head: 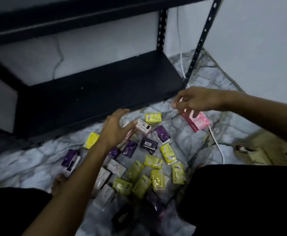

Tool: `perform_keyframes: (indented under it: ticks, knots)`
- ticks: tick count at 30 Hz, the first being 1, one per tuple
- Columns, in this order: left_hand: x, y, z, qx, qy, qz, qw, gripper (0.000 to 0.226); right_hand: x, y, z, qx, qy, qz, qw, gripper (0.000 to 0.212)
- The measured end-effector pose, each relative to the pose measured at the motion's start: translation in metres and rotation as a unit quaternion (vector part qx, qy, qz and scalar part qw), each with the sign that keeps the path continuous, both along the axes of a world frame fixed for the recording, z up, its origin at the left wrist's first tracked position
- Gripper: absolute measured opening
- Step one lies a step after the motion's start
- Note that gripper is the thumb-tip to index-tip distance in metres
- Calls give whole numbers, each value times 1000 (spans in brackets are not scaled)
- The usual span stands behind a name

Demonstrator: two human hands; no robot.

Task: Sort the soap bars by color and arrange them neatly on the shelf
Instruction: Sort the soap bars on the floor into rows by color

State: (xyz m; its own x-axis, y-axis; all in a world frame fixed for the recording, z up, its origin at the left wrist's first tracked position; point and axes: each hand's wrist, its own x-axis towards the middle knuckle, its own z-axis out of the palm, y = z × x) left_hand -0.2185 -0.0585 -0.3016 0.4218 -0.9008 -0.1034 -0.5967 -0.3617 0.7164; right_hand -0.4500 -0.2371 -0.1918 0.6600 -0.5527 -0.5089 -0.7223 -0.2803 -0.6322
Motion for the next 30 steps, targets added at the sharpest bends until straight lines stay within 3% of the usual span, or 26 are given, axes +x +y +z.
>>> perform_keyframes:
  ticks: [4,8,11,14,15,17,18,21,23,30]
  knots:
    - [0,68,8,20,35,51,998,45,42,30,13,-38,34,40,998,29]
    - [3,143,-39,98,92,129,982,36,79,93,-48,-21,49,2,999,23]
    - [9,193,-95,166,169,196,952,28,84,172,-125,86,34,-91,992,15]
    - [12,231,-144,215,198,208,933,33,76,264,-190,217,37,-222,950,16]
    - [11,239,-143,220,214,213,928,33,72,289,-202,242,60,-228,941,22]
    - [9,251,-144,243,229,211,919,11,70,318,-220,262,100,-201,938,29]
    - [10,253,-145,249,231,214,916,15,72,321,-229,247,116,-181,945,27]
    - [15,252,-153,239,216,232,918,7,89,310,-245,181,84,-173,965,14]
    - [19,249,-158,219,196,253,922,17,101,301,-256,154,53,-192,968,14]
    - [29,228,-162,158,165,248,941,34,135,329,-286,236,72,-270,931,20]
